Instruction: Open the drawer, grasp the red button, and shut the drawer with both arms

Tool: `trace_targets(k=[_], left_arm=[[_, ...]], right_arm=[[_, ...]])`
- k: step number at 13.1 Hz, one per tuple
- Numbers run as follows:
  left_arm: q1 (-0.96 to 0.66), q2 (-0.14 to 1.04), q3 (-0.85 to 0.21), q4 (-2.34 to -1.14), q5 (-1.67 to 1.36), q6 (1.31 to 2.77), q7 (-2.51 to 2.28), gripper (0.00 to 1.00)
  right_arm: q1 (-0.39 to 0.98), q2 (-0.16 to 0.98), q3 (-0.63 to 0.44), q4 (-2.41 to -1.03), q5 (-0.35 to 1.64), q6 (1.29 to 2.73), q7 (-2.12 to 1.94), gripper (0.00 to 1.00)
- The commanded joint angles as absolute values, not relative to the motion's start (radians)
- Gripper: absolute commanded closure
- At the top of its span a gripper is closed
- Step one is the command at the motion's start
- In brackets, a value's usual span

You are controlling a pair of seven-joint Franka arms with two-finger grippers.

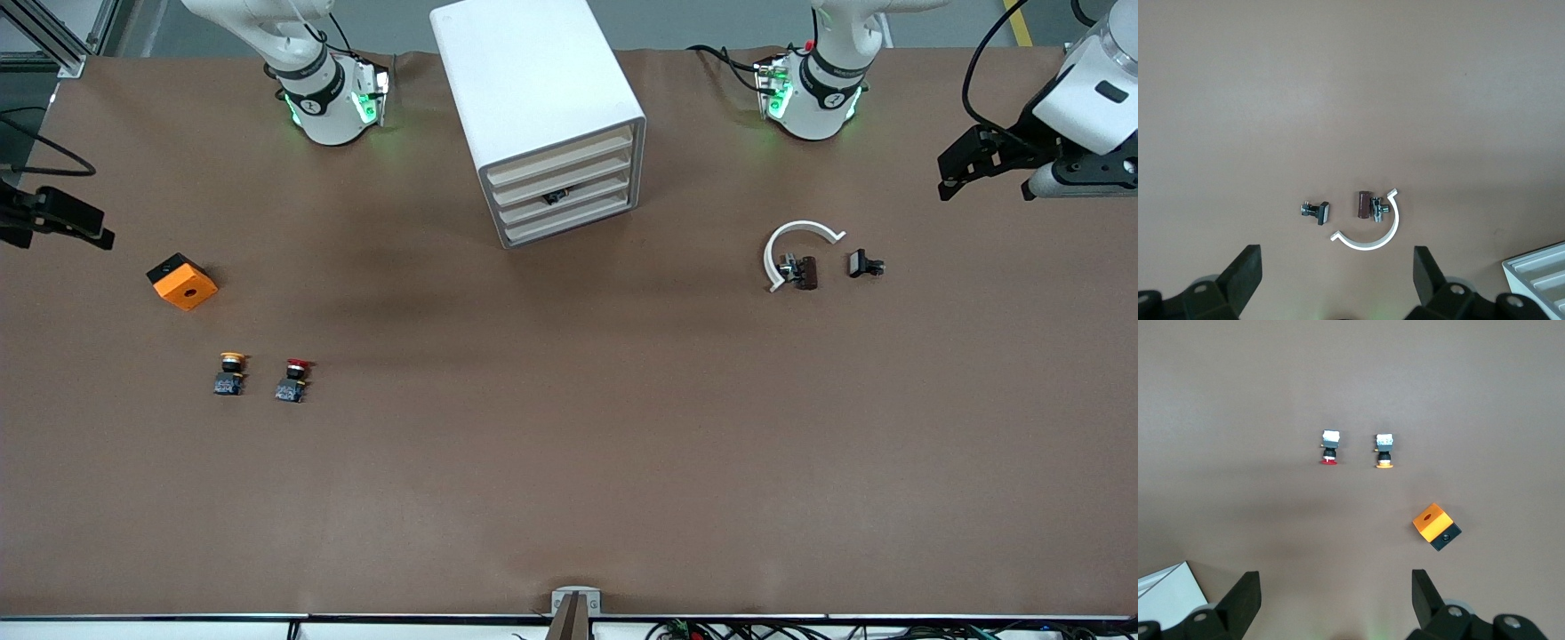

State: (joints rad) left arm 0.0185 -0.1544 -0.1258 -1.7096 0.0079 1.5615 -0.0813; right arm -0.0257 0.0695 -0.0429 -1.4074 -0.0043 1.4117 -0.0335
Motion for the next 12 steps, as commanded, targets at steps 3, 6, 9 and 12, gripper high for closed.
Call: trace_targets(k=[3,6,9,12], left_arm=[[0.035,-0.149,-0.126,-1.690,0.009,1.539,-0.092,0.00],[0.037,-0.146,-0.124,-1.683,0.011,1.539,-0.091,0.00],[0.034,-0.126,-0.129,-1.654,0.040,1.539,-0.083,0.00],[0.034,-0.112,-0.129,-1.632,0.040,1.537,-0.086,0.00]], right_arm=[[-0.035,-0.072,-0.046,-1.590,0.011,1.503,-0.052,0.00],[-0.012,-0.118,-0.066,-1.658,0.009,1.545,-0.052,0.00],[-0.012,-0.123,-0.069,-1.658,0.009,1.543,-0.052,0.00],[-0.012,-0.130,-0.069,-1.658,0.009,1.540,-0.052,0.00]])
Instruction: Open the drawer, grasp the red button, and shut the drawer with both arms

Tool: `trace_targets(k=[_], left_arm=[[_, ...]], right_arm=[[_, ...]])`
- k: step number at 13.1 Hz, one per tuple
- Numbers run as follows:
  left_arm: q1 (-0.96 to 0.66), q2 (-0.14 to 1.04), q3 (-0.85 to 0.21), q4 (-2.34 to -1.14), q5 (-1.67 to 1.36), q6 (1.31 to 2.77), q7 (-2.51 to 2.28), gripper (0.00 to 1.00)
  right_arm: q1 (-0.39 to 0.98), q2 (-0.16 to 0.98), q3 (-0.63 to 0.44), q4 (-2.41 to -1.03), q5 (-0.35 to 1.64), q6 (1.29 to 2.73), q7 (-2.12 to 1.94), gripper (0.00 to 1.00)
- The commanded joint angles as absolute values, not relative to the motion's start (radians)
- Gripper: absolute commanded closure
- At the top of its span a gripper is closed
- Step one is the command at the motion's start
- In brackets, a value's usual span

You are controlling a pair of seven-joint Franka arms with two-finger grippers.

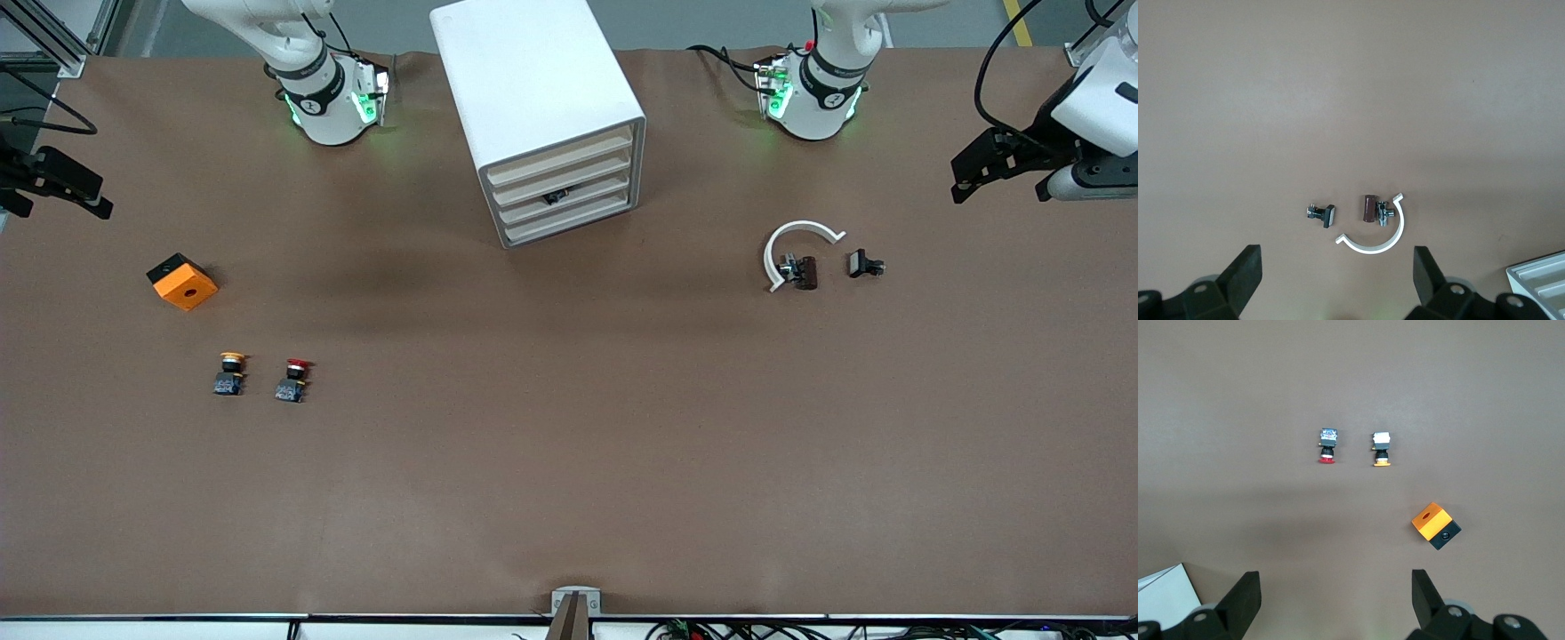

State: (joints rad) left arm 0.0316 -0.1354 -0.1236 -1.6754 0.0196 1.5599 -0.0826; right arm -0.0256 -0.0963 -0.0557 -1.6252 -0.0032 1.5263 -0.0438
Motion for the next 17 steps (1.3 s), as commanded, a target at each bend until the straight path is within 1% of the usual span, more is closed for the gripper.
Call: trace_targets(k=[1,5,10,17], left_arm=[[0.034,-0.112,-0.130,-1.632,0.040,1.537,-0.089,0.00],[0.034,-0.112,-0.132,-1.634,0.037,1.523,-0.090,0.00],[0.035,-0.112,-0.130,-1.632,0.037,1.508,-0.091,0.00],[0.035,-0.113,-0.127,-1.632,0.038,1.506,-0.091,0.00]], right_arm=[[-0.012,-0.135,-0.069,-1.657,0.009,1.542,-0.052,0.00],[-0.020,-0.138,-0.071,-1.657,0.012,1.539,-0.110,0.00],[-0.021,-0.143,-0.071,-1.657,0.051,1.540,-0.107,0.00],[-0.018,-0.149,-0.066,-1.658,0.045,1.539,-0.101,0.00]])
